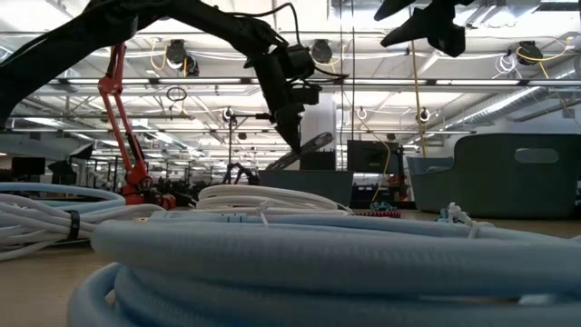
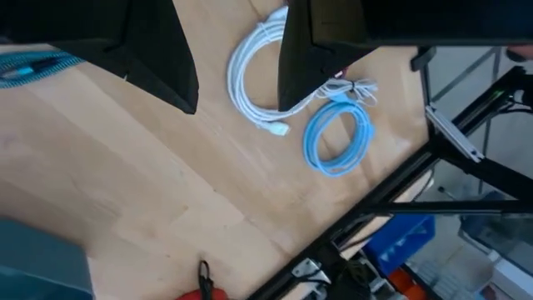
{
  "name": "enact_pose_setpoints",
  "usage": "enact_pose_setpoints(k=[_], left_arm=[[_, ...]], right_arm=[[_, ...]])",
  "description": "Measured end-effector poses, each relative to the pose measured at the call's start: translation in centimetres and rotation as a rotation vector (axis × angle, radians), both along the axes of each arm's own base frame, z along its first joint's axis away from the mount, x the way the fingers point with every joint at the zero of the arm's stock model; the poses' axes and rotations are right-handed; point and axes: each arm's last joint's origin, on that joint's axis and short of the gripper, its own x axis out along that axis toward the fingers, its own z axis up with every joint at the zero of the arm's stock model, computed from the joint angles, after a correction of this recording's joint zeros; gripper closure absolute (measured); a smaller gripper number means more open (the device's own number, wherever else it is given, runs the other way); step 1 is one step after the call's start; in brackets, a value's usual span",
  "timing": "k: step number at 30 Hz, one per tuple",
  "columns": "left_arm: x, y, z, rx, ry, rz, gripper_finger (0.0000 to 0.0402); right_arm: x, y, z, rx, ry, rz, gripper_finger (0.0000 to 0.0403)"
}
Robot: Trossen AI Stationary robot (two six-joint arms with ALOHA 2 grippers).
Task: Pick & Place USB Port
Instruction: Put the black charger cable into the left blue bin
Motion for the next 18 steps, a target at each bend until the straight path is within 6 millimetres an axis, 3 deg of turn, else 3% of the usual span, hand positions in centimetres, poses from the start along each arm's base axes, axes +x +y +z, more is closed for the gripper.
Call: enact_pose_setpoints(k=[9, 18], left_arm=[[1.3, -0.8, -3.2, -0.045, 0.075, -0.052, 0.0402], [1.7, -0.7, -4.5, -0.044, 0.111, -0.069, 0.0402]], right_arm=[[0.2, 0.0, 0.2, -0.014, -0.025, 0.012, 0.0248], [0.1, 0.0, 0.3, -0.014, -0.026, 0.012, 0.0248]])
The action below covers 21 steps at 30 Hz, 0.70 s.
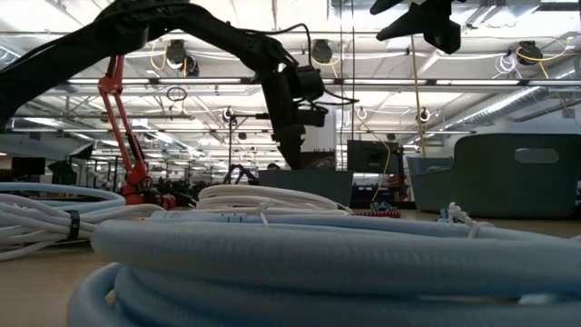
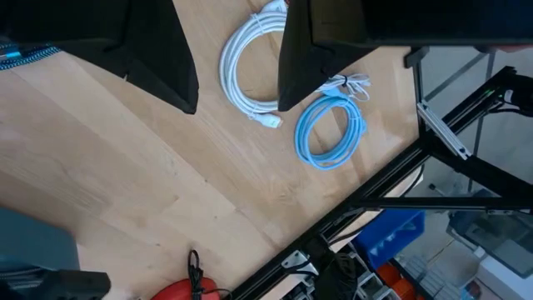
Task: Pick & Place USB Port
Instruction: Put the black charger cable into the left blue bin
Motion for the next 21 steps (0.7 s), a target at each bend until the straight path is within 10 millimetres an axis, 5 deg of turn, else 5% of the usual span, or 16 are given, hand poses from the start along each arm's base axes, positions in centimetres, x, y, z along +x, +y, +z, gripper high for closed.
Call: enact_pose_setpoints(k=[13, 21], left_arm=[[0.8, 0.1, -1.7, -0.009, -0.004, -0.018, 0.0400], [1.2, 0.3, -2.4, 0.010, -0.014, 0.006, 0.0367]], right_arm=[[0.0, 0.0, 0.1, 0.000, -0.008, 0.001, 0.0248], [0.1, 0.0, 0.2, 0.001, -0.015, 0.001, 0.0248]])
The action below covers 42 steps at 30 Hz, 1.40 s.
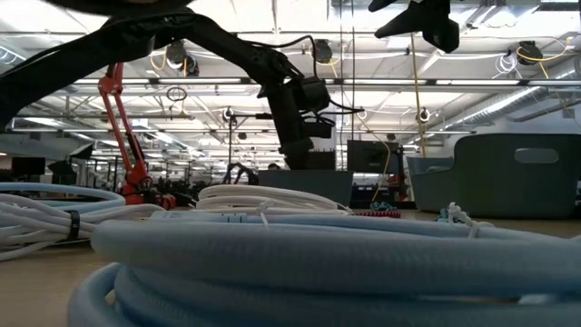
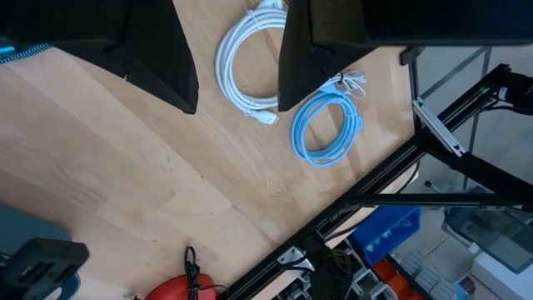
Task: Pick & Place USB Port
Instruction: Put the black charger cable into the left blue bin, then put the white HDMI cable into the right blue bin
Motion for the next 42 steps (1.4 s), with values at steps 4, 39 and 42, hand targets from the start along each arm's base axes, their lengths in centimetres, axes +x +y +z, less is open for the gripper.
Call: enact_pose_setpoints(k=[4, 39, 42], left_arm=[[0.0, 0.0, 0.0, 0.020, 0.011, 0.028, 0.0352], [-2.6, -12.1, 17.7, -0.261, -0.318, -0.105, 0.0295], [-2.5, -14.5, 17.4, -0.325, -0.267, -0.180, 0.0295]], right_arm=[[0.0, 0.0, 0.0, 0.000, 0.000, 0.000, 0.0248], [-0.5, -0.7, 0.4, -0.028, 0.010, 0.016, 0.0248], [-0.5, -0.8, 0.4, -0.028, 0.011, 0.017, 0.0248]])
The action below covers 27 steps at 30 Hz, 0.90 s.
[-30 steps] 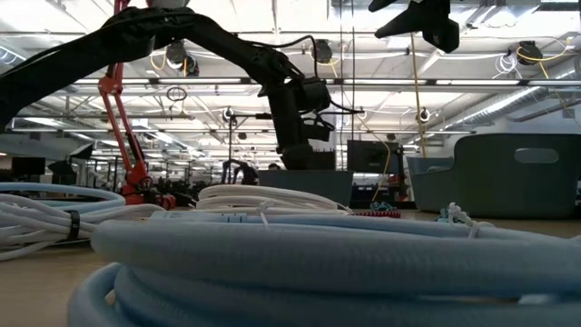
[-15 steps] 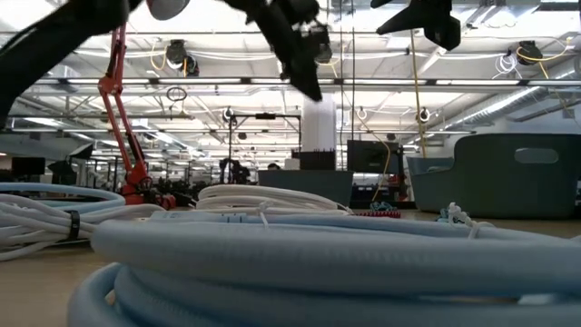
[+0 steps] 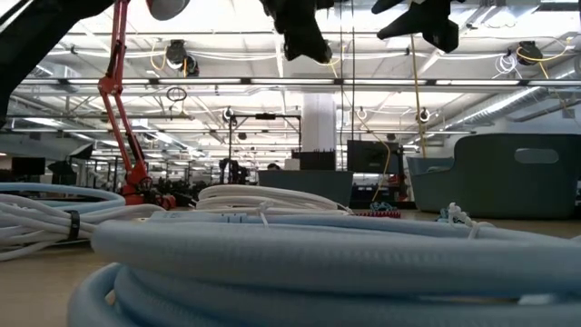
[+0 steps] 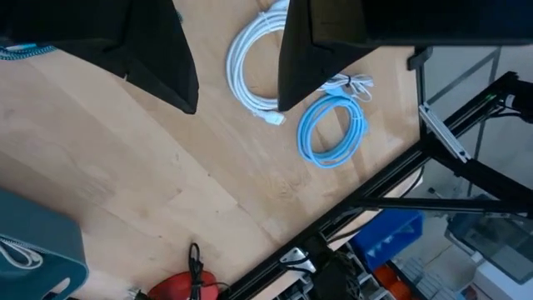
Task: Pick & Place USB Port
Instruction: Put the white HDMI cable into the right blue bin
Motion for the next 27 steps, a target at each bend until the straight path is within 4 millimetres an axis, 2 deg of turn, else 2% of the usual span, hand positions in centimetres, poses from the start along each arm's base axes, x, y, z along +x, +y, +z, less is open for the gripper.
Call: enact_pose_setpoints(k=[5, 14, 20, 27], left_arm=[[-0.4, -3.2, -0.2, -0.005, 0.085, -0.078, 0.0295], [-2.3, -6.6, 1.4, -0.046, 0.153, -0.096, 0.0295], [-4.2, -8.6, 4.5, -0.082, 0.069, -0.008, 0.0296], [-6.3, -11.2, 8.0, -0.033, -0.088, 0.219, 0.0296]], right_arm=[[0.0, 0.0, 0.0, 0.005, 0.005, 0.023, 0.0248], [0.1, -0.2, -0.1, 0.023, 0.020, 0.096, 0.0248], [0.2, -0.3, -0.1, 0.044, 0.031, 0.191, 0.0248], [0.0, -0.5, 0.2, 0.025, 0.012, 0.297, 0.0248]])
